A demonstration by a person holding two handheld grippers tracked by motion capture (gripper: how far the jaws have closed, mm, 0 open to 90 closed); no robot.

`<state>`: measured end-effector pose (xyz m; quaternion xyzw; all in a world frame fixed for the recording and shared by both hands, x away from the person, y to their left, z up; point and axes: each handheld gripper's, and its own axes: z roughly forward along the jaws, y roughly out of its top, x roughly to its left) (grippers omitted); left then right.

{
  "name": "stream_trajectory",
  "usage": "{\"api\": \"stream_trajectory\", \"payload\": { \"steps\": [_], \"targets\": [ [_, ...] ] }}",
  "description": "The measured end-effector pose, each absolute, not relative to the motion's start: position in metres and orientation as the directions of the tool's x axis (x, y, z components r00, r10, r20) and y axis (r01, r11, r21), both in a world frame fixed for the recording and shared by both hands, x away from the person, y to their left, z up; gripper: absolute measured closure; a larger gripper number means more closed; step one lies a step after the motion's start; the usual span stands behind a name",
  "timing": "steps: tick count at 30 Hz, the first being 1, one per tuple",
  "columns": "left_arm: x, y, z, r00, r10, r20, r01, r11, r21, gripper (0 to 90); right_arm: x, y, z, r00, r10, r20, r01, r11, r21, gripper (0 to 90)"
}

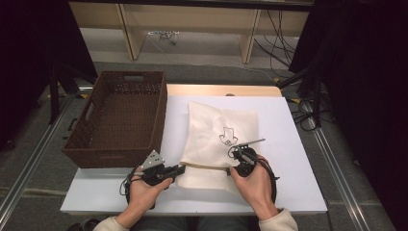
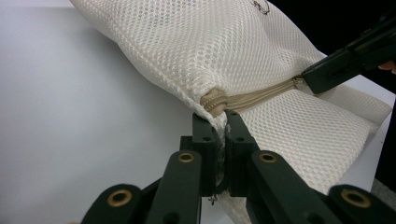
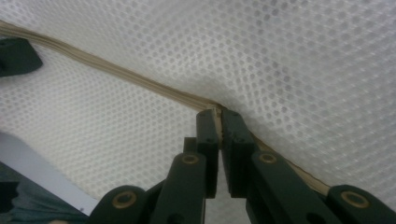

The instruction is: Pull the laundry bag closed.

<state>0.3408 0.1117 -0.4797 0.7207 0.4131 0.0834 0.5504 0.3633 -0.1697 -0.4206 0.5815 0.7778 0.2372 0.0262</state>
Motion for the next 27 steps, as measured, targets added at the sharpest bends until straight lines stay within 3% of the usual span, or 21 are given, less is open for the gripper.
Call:
{"api": "stream_trajectory", "payload": {
  "steps": [27],
  "targets": [
    [0.3399,0.1103,-0.4802,0.628,0.694,-0.352,0.512,-0.028,0.858,85.5,0.3619,-0.1749,-0.4213,-0.283,0.925,0.253,0.911,0.176,0.374,87.6]
  ]
}}
